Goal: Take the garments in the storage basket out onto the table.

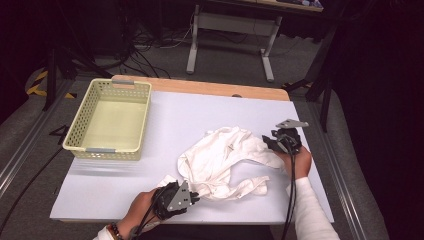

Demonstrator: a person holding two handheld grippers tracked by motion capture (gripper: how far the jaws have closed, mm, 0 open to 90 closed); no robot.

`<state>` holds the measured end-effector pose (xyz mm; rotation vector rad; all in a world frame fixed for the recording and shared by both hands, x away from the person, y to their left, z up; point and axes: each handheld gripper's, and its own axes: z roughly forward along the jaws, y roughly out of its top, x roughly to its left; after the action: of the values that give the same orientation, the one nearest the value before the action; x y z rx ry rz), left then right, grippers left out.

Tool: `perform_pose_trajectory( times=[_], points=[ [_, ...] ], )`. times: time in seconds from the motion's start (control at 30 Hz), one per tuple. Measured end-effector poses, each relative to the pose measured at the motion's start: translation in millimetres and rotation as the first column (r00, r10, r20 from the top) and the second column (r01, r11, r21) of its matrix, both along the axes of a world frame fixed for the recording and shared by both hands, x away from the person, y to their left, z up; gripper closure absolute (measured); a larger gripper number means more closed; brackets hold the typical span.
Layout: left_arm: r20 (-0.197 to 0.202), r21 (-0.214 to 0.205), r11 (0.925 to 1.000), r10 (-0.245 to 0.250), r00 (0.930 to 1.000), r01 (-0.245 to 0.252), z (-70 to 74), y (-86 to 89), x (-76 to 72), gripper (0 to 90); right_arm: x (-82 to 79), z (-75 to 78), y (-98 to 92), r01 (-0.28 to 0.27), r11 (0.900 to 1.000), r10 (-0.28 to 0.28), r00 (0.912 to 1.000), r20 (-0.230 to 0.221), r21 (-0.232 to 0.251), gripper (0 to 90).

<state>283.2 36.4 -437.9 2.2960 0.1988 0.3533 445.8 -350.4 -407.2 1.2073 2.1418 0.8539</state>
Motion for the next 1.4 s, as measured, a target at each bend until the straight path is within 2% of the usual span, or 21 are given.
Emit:
perform_pose_trajectory(
  times=[0.03,0.07,0.13,0.23,0.27,0.37,0.43,0.47,0.5,0.57,0.67,0.7,0.77,0.8,0.83,1.0,1.07,1.1,1.2,1.27,1.4],
  points=[
    [0.004,-0.001,1.0000,-0.007,1.0000,0.007,-0.3,0.1,-1.0,80.7,-7.5,-4.5,-7.7,0.005,0.9993,-0.005,1.0000,-0.006,0.038,52.8],
    [0.018,0.001,1.0000,-0.007,0.9998,0.007,0.0,0.4,-2.2,80.7,-11.2,-7.8,-11.3,0.009,0.9988,-0.009,0.9999,-0.014,0.047,51.0],
    [0.007,-0.021,0.9998,-0.002,1.0000,0.002,1.0,2.2,-3.8,78.6,-20.8,-16.5,-21.3,0.059,0.9981,-0.058,0.9983,-0.007,0.017,53.5],
    [0.021,-0.041,0.9987,0.030,0.9993,-0.029,4.1,7.6,-4.9,73.9,-26.7,-19.4,-31.0,0.072,0.9970,-0.072,0.9974,-0.010,0.027,58.3],
    [0.018,-0.060,0.9974,0.041,0.9990,-0.039,5.5,11.4,-4.5,71.6,-28.6,-21.3,-34.4,0.079,0.9962,-0.079,0.9968,-0.013,0.035,60.5],
    [0.014,-0.107,0.9899,0.095,0.9954,-0.093,8.6,26.9,-2.2,64.9,-27.7,-28.1,-42.8,0.109,0.9940,-0.109,0.9933,-0.038,0.006,59.8],
    [0.024,-0.114,0.9832,0.146,0.9890,-0.142,10.3,39.8,0.7,58.6,-24.5,-33.1,-48.2,0.132,0.9913,-0.132,0.9896,-0.057,-0.003,55.4],
    [0.032,-0.122,0.9767,0.181,0.9829,-0.176,10.5,46.6,1.9,57.5,-23.5,-34.2,-49.2,0.139,0.9902,-0.140,0.9883,-0.061,-0.011,55.4],
    [0.034,-0.128,0.9697,0.214,0.9762,-0.208,10.4,53.7,4.4,55.8,-22.5,-36.0,-50.8,0.140,0.9900,-0.141,0.9881,-0.062,-0.016,55.2],
    [0.002,-0.150,0.9503,0.276,0.9612,-0.273,8.8,68.9,12.3,55.0,-21.8,-37.3,-53.7,0.135,0.9907,-0.134,0.9888,-0.067,0.016,55.9],
    [-0.017,-0.140,0.9364,0.323,0.9464,-0.322,3.8,78.9,22.0,53.4,-21.7,-36.6,-52.1,0.115,0.9934,-0.114,0.9910,-0.070,0.003,62.5],
    [-0.032,-0.143,0.9332,0.329,0.9439,-0.330,1.9,79.7,24.7,52.4,-21.6,-36.9,-51.9,0.104,0.9946,-0.103,0.9921,-0.071,0.008,69.6],
    [-0.067,-0.145,0.9328,0.323,0.9439,-0.330,-2.7,79.0,30.3,52.5,-21.8,-37.2,-51.3,0.079,0.9968,-0.077,0.9944,-0.072,0.013,81.9],
    [-0.073,-0.143,0.9347,0.318,0.9453,-0.325,-3.4,76.8,31.2,52.6,-22.2,-37.1,-50.1,0.074,0.9973,-0.074,0.9951,-0.065,-0.007,88.6],
    [-0.071,-0.143,0.9364,0.313,0.9470,-0.320,-3.5,74.7,31.9,52.5,-22.4,-36.7,-49.6,0.072,0.9970,-0.074,0.9954,-0.060,-0.029,89.1],
    [-0.104,-0.162,0.9342,0.304,0.9469,-0.318,-2.5,54.7,45.6,52.1,-23.2,-34.1,-53.9,0.113,0.9923,-0.114,0.9933,-0.021,-0.051,89.8],
    [-0.121,-0.155,0.9302,0.317,0.9409,-0.333,-5.2,45.4,53.0,51.3,-24.8,-30.9,-55.8,0.135,0.9880,-0.135,0.9908,0.014,-0.074,89.9],
    [-0.125,-0.140,0.9313,0.321,0.9390,-0.336,-7.0,41.0,56.7,51.1,-25.8,-29.4,-56.7,0.146,0.9861,-0.144,0.9890,0.031,-0.078,90.0],
    [-0.162,-0.125,0.9226,0.344,0.9249,-0.365,-12.1,32.3,70.4,50.3,-28.0,-26.0,-60.4,0.177,0.9808,-0.171,0.9827,0.070,-0.082,90.0],
    [-0.183,-0.103,0.9101,0.379,0.9071,-0.401,-16.3,27.5,80.7,50.3,-28.9,-25.0,-63.2,0.193,0.9788,-0.186,0.9788,0.085,-0.070,90.0],
    [-0.204,-0.052,0.8938,0.427,0.8809,-0.445,-22.7,22.1,91.6,53.6,-30.3,-23.3,-65.3,0.205,0.9766,-0.198,0.9747,0.105,-0.065,90.0]
  ],
)
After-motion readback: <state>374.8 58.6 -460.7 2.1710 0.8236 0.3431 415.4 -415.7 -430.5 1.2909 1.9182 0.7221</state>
